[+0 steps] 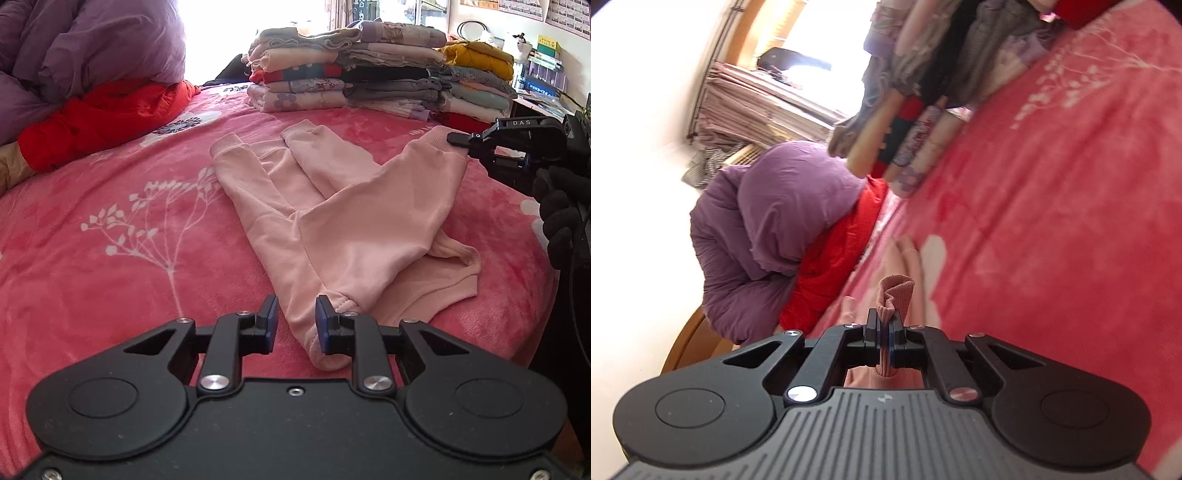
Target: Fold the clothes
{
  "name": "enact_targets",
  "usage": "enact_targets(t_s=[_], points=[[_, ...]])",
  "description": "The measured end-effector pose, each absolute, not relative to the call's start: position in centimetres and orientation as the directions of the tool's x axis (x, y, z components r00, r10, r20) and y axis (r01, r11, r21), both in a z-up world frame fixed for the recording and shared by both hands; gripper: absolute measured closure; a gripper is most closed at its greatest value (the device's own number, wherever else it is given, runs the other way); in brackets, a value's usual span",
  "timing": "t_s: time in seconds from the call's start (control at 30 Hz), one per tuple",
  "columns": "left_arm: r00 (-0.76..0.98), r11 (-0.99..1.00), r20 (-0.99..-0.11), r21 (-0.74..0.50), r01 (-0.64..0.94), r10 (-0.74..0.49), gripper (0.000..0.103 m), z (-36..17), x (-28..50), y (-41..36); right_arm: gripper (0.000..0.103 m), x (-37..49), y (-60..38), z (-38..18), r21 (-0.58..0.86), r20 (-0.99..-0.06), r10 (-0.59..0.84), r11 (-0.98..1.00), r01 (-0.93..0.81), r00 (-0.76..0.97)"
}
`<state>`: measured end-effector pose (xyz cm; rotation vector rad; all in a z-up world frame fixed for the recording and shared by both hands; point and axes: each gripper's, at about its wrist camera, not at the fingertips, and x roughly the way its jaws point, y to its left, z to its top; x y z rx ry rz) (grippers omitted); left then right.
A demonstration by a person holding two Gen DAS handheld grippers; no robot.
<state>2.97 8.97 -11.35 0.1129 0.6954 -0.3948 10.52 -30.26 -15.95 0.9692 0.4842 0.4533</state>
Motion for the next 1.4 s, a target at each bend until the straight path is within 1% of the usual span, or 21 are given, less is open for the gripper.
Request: enact_targets(t_s=[0.17,0.3,0.37,0.5,0.57,0.6,0.67,0.73,0.83,0.87,0.93,1.0,1.07,1.2,1.3,1.4], points=[[0.7,0.924,-0.637,-0.054,0.378,-0.324,0.082,-11.2,3.1,9.5,0.097,11.1,-31.3,-15.4,0.869,-0.151,0.549,0.47,-0.155,0.822],[0.719,0.935,-0.62,-0.073,0.346,-0.314,0.082,-10.8,3.3,10.2,0.097,11.1,-32.1,-16.1,0.886,-0.162,0.532,0.45,-0.115,0.831],[0.721,0.931,-0.61,-0.081,0.355,-0.328,0.082,-10.6,3.3,10.1,0.097,10.8,-32.2,-16.2,0.883,-0.165,0.529,0.456,-0.114,0.833],[0.712,0.917,-0.608,-0.072,0.392,-0.352,0.082,-10.7,3.3,8.9,0.097,10.3,-32.7,-15.9,0.9,-0.112,0.534,0.412,-0.142,0.838],[0.693,0.903,-0.623,-0.048,0.428,-0.362,0.082,-11.1,3.3,7.8,0.097,10.2,-32.8,-15.7,0.908,-0.089,0.546,0.388,-0.157,0.833],[0.68,0.894,-0.646,-0.007,0.447,-0.346,0.082,-11.5,3.4,6.9,0.097,10.3,-32.6,-15.6,0.904,-0.103,0.556,0.398,-0.156,0.825],[0.637,0.863,-0.721,0.109,0.494,-0.273,0.082,-13.2,3.5,4.9,0.097,10.7,-31.9,-15.9,0.883,-0.179,0.565,0.454,-0.122,0.805],[0.631,0.846,-0.736,0.154,0.51,-0.246,0.085,-14.1,3.2,4.1,0.097,10.9,-31.4,-16.6,0.854,-0.259,0.544,0.515,-0.073,0.798],[0.619,0.854,-0.735,0.107,0.51,-0.277,0.085,-13.5,3.3,5.0,0.097,11.1,-31.6,-17.5,0.861,-0.29,0.537,0.508,-0.03,0.792],[0.617,0.861,-0.728,0.074,0.503,-0.299,0.085,-13.1,3.4,5.6,0.097,11.1,-31.6,-17.6,0.858,-0.295,0.536,0.513,-0.027,0.791],[0.639,0.885,-0.693,0.003,0.466,-0.334,0.085,-12.0,3.7,7.1,0.097,11.1,-31.5,-17.7,0.857,-0.298,0.538,0.515,-0.028,0.789],[0.675,0.907,-0.652,-0.049,0.418,-0.346,0.085,-10.9,4.5,8.3,0.097,11.0,-31.6,-17.5,0.862,-0.28,0.539,0.505,-0.038,0.795],[0.702,0.922,-0.631,-0.058,0.383,-0.331,0.085,-10.2,6.0,8.8,0.097,10.9,-31.7,-17.3,0.869,-0.259,0.544,0.492,-0.054,0.798],[0.729,0.936,-0.62,-0.025,0.35,-0.289,0.085,-9.8,10.4,8.2,0.097,11.2,-31.7,-17.4,0.871,-0.259,0.543,0.489,-0.051,0.799],[0.738,0.941,-0.618,-0.006,0.339,-0.27,0.085,-10.5,14.2,7.6,0.097,11.4,-31.9,-17.5,0.874,-0.262,0.544,0.484,-0.043,0.797],[0.738,0.947,-0.624,-0.012,0.32,-0.257,0.085,-12.0,17.7,7.2,0.097,11.5,-31.7,-17.7,0.877,-0.263,0.551,0.479,-0.042,0.792]])
